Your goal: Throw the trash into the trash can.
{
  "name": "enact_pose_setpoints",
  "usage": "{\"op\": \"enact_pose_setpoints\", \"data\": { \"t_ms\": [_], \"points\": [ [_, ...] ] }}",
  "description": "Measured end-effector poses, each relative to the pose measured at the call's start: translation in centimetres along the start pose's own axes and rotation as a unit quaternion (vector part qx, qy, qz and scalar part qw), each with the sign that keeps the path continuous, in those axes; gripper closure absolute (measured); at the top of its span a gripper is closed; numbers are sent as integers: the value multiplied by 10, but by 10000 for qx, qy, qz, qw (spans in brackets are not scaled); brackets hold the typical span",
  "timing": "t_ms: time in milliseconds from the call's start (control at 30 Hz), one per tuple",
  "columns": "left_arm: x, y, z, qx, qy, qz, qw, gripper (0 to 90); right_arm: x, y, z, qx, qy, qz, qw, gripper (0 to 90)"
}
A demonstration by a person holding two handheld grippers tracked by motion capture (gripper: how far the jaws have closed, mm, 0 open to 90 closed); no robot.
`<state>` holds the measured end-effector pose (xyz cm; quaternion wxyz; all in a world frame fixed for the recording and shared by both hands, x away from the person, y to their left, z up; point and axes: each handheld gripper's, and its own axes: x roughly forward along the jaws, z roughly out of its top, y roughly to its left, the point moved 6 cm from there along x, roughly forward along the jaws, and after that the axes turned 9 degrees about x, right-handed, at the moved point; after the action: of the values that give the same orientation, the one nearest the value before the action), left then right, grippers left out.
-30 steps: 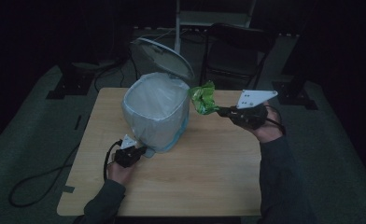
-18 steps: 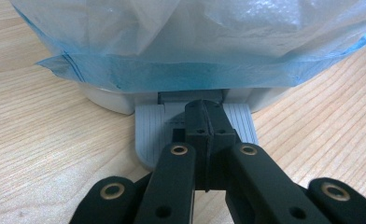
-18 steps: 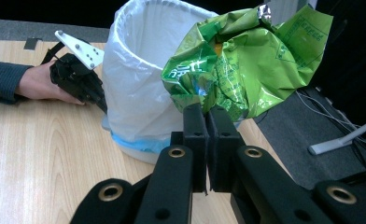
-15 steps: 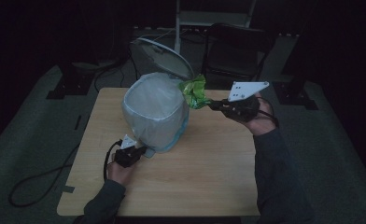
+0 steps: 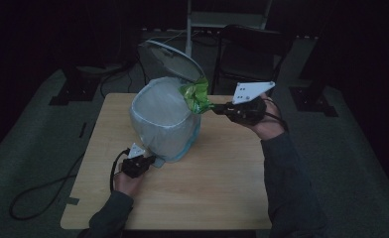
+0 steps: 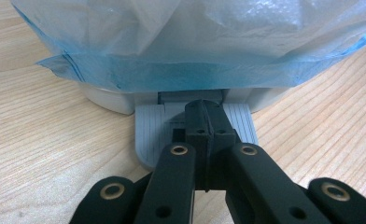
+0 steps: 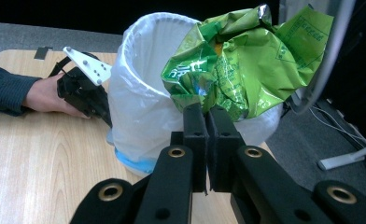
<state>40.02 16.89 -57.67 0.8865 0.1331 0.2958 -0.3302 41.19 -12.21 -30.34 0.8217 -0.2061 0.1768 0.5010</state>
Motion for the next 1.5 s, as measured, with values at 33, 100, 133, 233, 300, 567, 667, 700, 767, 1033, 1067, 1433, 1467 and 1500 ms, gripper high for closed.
{"op": "enact_pose_setpoints", "data": {
  "t_ms": [33,100,133,233,300,567,667,700,767,1033,1067,1433,1467,1500],
  "points": [
    [0,0,0,0,0,0,10000,900,2,1,1,-15,8,16,10000,876],
    [0,0,0,-2,0,0,10000,900,8,2,7,-47,-1,57,10000,876],
    [0,0,0,-2,0,0,10000,900,8,2,7,-47,-1,57,10000,876],
    [0,0,0,-8,-5,-2,10000,900,14,4,13,-87,-14,112,9999,876],
    [0,0,0,-3,-3,-7,10000,900,16,5,16,-93,-20,136,9999,876],
    [0,0,0,-5,-2,-14,10000,900,23,5,24,-116,-46,191,9997,876],
    [0,0,0,-5,-1,-12,10000,900,24,5,27,-124,-68,203,9997,876],
    [0,0,0,-5,-1,-12,10000,900,25,5,29,-127,-73,208,9997,876],
    [0,0,0,-8,2,-17,10000,900,28,5,32,-129,-101,212,9996,875],
    [0,0,0,-9,-2,-14,10000,900,37,6,43,-130,-135,234,9995,875],
    [0,0,0,-7,-1,-17,10000,900,38,6,44,-127,-147,247,9995,875],
    [0,1,0,-5,3,-30,10000,900,53,3,52,-120,-124,262,9995,875],
    [0,1,0,-7,5,-32,10000,900,54,3,53,-111,-121,258,9995,875],
    [0,1,0,-5,2,-28,10000,900,55,3,53,-103,-98,257,9996,875]
  ]
}}
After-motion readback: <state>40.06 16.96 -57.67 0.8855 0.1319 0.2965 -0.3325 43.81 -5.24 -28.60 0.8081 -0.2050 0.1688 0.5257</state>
